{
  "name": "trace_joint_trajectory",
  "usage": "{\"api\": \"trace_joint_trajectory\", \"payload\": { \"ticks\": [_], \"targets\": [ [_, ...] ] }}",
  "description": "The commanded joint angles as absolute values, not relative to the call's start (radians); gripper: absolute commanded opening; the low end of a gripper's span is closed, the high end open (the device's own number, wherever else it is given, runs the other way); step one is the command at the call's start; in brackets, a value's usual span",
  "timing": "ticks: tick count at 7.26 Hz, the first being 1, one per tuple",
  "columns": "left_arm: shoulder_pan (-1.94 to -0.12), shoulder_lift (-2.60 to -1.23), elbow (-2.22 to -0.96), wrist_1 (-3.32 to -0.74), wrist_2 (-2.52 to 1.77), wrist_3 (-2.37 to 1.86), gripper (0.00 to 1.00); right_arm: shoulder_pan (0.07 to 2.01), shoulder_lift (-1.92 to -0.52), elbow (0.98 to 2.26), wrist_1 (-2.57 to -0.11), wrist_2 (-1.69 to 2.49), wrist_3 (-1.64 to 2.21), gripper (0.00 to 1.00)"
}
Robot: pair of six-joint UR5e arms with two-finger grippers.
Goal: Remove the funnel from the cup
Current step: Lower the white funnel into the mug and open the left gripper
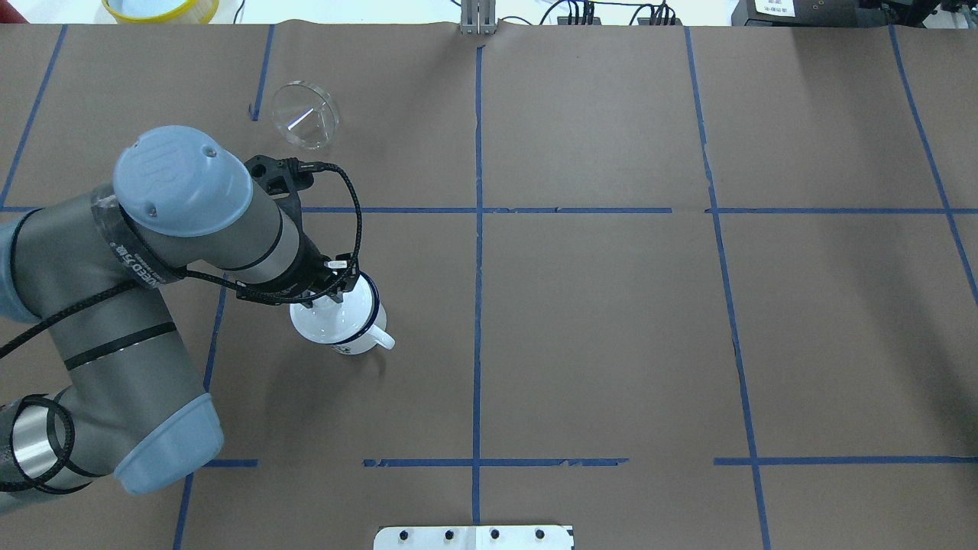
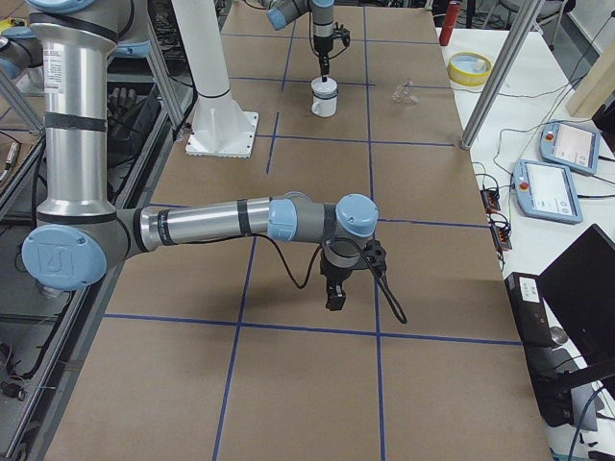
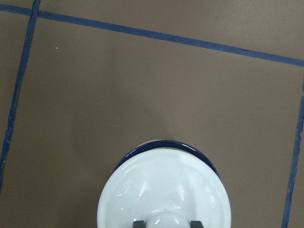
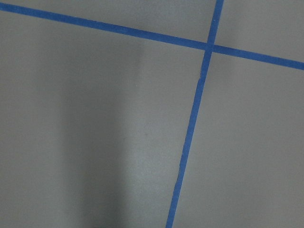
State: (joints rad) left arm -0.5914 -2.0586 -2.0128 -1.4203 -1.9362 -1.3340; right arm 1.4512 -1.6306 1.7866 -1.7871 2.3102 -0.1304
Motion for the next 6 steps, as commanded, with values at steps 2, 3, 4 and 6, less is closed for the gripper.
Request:
{"api": "trace_joint_trajectory", "payload": {
  "ticks": [2,3,4,6],
  "targets": [
    [-0.588,-2.071,-2.01,-1.42,-1.936,-1.336,0.0,1.451,-1.631,1.786,-1.787,2.31,-0.13,1.0],
    [-0.588,-2.069,-2.008,-1.42,-1.936,-1.336,0.0,1.451,-1.631,1.787,-1.787,2.31,-0.13,1.0],
    [-0.589,-2.069,-1.996,-1.42,-1.934,-1.336,0.0,1.451,-1.631,1.787,-1.787,2.31,-0.13,1.0],
    [-0.589,-2.068,-1.979,-1.422,-1.933,-1.328,0.0,1.451,-1.631,1.787,-1.787,2.31,-0.13,1.0]
  ]
}}
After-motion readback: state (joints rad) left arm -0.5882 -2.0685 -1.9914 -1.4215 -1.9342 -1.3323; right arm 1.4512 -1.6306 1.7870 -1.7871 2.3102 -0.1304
